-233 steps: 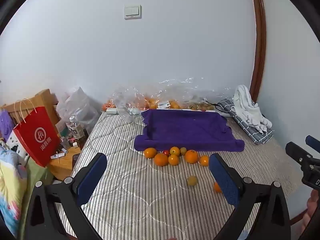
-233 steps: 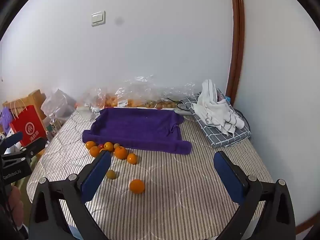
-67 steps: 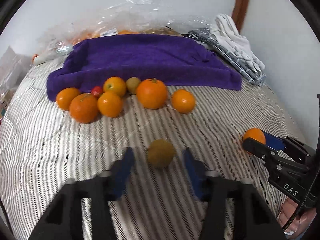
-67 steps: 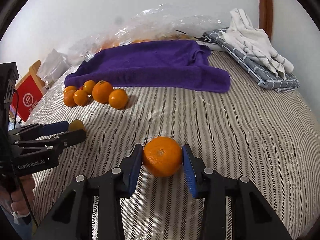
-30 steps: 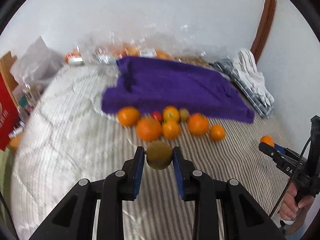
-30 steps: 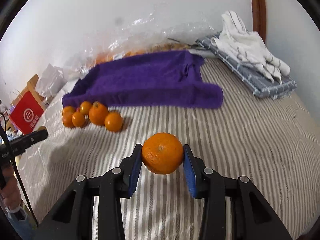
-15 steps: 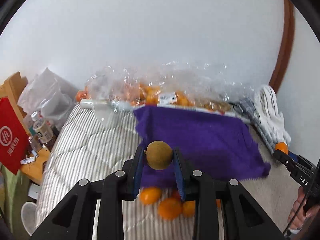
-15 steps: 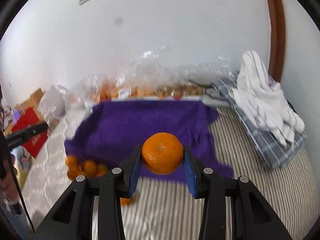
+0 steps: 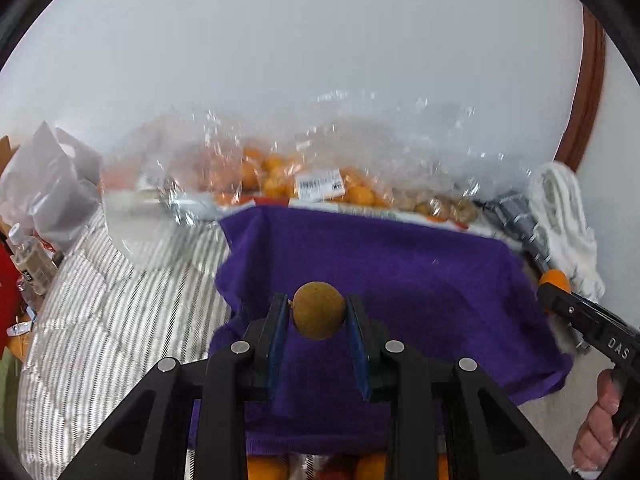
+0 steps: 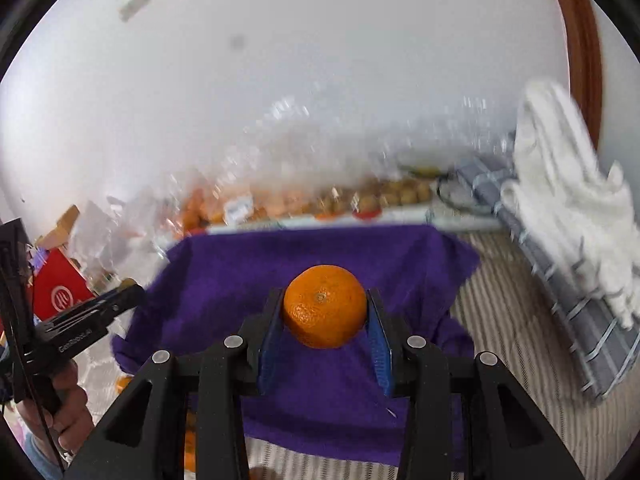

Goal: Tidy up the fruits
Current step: 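Carry the orange onto the purple towel with the right tool while the left tool carries the yellow-green fruit there, then open both tools to release the fruits on the purple towel, then grasp another orange with the right tool while the left tool grasps a large orange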

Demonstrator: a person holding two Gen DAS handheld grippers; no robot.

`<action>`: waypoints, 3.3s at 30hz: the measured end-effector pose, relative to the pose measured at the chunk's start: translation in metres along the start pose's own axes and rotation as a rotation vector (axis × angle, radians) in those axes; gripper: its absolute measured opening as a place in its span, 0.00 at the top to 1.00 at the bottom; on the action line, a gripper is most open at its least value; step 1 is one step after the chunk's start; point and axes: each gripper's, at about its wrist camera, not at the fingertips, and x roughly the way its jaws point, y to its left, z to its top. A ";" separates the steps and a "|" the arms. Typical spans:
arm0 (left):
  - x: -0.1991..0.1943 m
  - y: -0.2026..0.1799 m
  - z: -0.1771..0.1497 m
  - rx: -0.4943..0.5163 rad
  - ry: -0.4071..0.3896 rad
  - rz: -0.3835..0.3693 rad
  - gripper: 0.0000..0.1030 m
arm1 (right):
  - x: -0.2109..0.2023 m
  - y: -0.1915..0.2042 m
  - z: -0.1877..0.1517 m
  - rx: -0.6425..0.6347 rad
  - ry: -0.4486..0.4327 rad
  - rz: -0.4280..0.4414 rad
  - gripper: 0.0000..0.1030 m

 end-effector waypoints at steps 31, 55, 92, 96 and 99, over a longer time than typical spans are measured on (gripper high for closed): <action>0.039 0.005 -0.021 0.067 0.124 0.090 0.73 | 0.058 -0.009 -0.029 -0.083 0.150 -0.157 0.61; 0.001 -0.002 -0.020 0.051 -0.046 0.009 0.65 | 0.028 0.007 -0.024 -0.091 0.053 -0.130 0.52; -0.072 0.077 -0.137 -0.114 0.089 -0.042 0.62 | -0.027 0.074 -0.133 -0.215 0.200 0.013 0.58; -0.072 0.074 -0.137 -0.102 0.093 -0.027 0.62 | -0.021 0.075 -0.136 -0.246 0.175 -0.028 0.69; -0.071 0.073 -0.137 -0.099 0.094 -0.020 0.62 | -0.021 0.070 -0.134 -0.221 0.166 -0.018 0.69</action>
